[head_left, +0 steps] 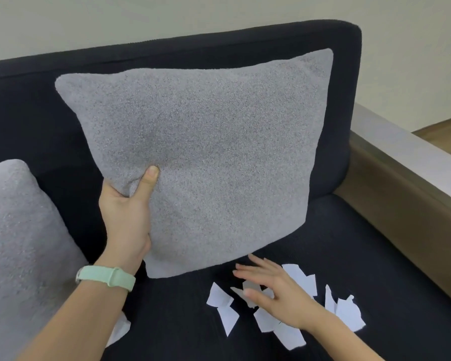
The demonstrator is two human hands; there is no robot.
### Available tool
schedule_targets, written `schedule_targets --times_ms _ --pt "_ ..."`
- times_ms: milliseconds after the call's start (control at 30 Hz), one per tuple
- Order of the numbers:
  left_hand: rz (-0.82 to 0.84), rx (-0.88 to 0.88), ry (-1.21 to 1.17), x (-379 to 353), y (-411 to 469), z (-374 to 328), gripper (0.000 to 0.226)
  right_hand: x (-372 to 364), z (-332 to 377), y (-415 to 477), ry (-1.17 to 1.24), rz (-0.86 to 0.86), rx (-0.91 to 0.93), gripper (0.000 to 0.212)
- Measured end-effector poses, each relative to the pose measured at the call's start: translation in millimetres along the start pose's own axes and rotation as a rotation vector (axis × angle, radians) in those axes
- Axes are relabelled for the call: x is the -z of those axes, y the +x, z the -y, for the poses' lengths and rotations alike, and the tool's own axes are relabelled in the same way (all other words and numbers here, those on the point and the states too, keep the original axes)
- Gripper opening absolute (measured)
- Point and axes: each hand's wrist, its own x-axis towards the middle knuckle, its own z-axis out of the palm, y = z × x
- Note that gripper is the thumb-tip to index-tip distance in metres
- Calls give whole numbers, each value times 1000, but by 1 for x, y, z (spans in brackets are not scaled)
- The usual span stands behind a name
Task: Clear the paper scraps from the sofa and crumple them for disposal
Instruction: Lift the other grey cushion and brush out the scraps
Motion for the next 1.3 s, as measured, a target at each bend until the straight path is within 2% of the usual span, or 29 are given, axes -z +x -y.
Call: schedule_targets --times_ms 133,300,467,600,767,1000,1167,1300 --pt "31 8 3 -1 -6 2 36 14 -2 -12 25 -73 -43 53" --pt "45 5 1 0 -14 10 31 44 -3 -26 211 -319 -177 24" --pt "5 41 -6 6 -24 25 31 68 -11 -41 318 -429 -296 24" --pt "-4 86 -8 11 -31 35 42 71 -18 -50 297 -393 -338 29" --pt "32 100 38 18 -30 36 36 60 -31 -62 289 -363 -402 30" --pt "29 69 177 27 -37 40 32 46 -54 -81 162 -341 -449 32" --pt "8 77 233 36 -51 46 76 42 -75 -101 55 -420 -448 35" --pt "22 59 226 43 -63 54 73 31 -96 -125 -17 -430 -502 63"
